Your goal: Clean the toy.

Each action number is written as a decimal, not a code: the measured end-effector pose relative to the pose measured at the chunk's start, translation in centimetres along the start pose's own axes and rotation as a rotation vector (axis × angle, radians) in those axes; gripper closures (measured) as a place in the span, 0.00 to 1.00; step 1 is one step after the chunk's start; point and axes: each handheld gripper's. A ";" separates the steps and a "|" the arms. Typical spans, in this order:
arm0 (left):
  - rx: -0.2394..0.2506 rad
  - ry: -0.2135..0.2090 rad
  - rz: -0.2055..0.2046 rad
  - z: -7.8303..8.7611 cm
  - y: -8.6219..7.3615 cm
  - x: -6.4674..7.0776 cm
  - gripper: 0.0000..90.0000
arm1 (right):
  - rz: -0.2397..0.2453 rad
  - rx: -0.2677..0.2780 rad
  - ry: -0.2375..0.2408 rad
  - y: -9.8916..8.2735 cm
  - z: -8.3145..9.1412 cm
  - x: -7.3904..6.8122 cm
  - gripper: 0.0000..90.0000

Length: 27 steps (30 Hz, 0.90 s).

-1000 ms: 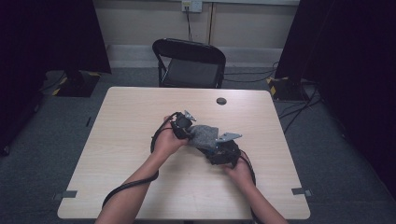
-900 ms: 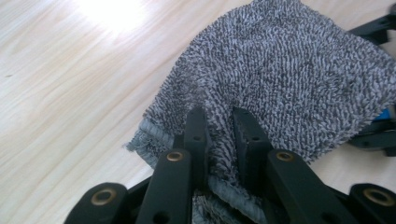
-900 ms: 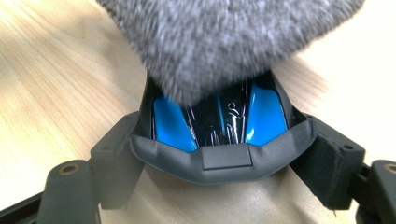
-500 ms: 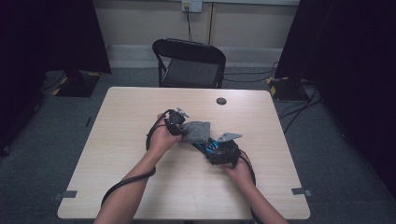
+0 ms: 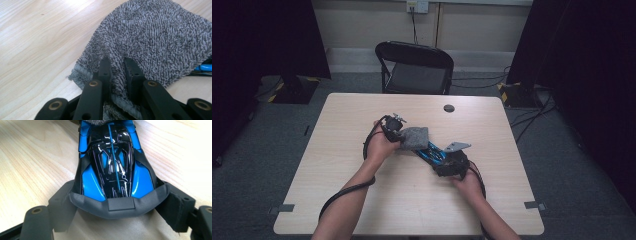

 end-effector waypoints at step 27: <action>-0.004 0.067 0.070 1.6 -2.1 -2.8 0.86 | 0.000 0.000 0.000 0.0 0.0 0.0 0.26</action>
Point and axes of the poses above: each handheld gripper's, and its own axes: z roughly backward along the jaws, y roughly out of its top, x roughly to its right, and after that the axes turned 14 degrees about -y, right-handed
